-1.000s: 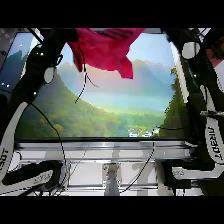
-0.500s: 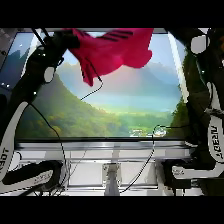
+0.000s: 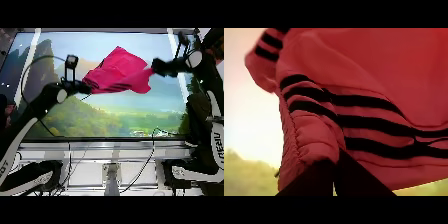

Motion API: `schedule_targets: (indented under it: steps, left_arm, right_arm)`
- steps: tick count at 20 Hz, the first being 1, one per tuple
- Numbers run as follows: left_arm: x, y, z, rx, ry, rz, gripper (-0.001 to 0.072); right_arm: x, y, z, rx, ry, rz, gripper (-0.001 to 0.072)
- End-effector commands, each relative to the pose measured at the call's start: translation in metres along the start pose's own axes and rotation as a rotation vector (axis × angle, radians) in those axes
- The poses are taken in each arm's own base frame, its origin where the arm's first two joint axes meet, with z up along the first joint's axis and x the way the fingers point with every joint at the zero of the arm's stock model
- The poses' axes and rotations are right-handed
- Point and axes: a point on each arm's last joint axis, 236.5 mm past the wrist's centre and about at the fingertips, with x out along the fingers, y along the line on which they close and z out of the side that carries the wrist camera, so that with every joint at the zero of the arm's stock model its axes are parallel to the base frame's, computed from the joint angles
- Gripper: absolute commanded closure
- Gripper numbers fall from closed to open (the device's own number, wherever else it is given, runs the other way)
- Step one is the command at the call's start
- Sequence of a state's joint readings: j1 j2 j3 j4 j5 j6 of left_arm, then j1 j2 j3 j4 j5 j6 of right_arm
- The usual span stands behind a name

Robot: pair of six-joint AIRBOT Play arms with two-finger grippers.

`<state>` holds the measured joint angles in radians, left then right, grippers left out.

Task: Fold the clothes and pants, and hang the long-sleeved shirts on hangers.

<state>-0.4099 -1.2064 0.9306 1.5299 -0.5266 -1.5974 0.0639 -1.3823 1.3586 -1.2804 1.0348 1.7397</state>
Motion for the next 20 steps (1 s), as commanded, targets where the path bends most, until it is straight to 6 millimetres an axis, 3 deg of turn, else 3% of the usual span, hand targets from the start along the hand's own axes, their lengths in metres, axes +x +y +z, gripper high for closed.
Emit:
schedule_targets:
  steps: [1, 3, 7, 10, 13, 14, 15, 16, 17, 20]
  left_arm:
    - [-0.012, -0.041, -0.056, 0.006, 0.103, -0.113, 0.0702]
    - [-0.023, -0.075, -0.078, 0.009, 0.147, -0.21, 0.0701]
    - [-0.035, -0.122, -0.117, 0.092, 0.232, -0.306, 0.0702]
    - [-0.038, -0.136, -0.136, 0.133, 0.273, -0.332, 0.0702]
    - [-0.037, -0.132, -0.135, 0.132, 0.272, -0.323, 0.0682]
    - [-0.038, -0.131, -0.13, 0.13, 0.264, -0.322, 0.0585]
    - [-0.04, -0.131, -0.125, 0.129, 0.256, -0.324, 0.0329]
    - [-0.044, -0.133, -0.118, 0.136, 0.244, -0.327, 0.0184]
    - [-0.051, -0.135, -0.111, 0.143, 0.24, -0.335, 0.018]
    - [-0.078, -0.133, -0.088, 0.194, 0.197, -0.334, 0.0181]
  right_arm:
    - [0.015, -0.037, -0.059, 0.017, 0.142, -0.098, 0.0708]
    - [0.018, -0.059, -0.076, 0.023, 0.178, -0.174, 0.0708]
    - [0.015, -0.09, -0.111, -0.012, 0.29, -0.284, 0.0708]
    - [0.015, -0.094, -0.116, -0.016, 0.308, -0.299, 0.0708]
    - [0.015, -0.093, -0.109, -0.019, 0.284, -0.294, 0.0683]
    - [0.014, -0.091, -0.104, -0.023, 0.269, -0.292, 0.0585]
    - [0.011, -0.089, -0.097, -0.027, 0.252, -0.289, 0.0464]
    - [0.007, -0.085, -0.087, -0.033, 0.227, -0.286, 0.0363]
    - [0.003, -0.083, -0.076, -0.04, 0.201, -0.285, 0.0309]
    - [-0.012, -0.07, -0.043, -0.059, 0.109, -0.271, 0.0296]
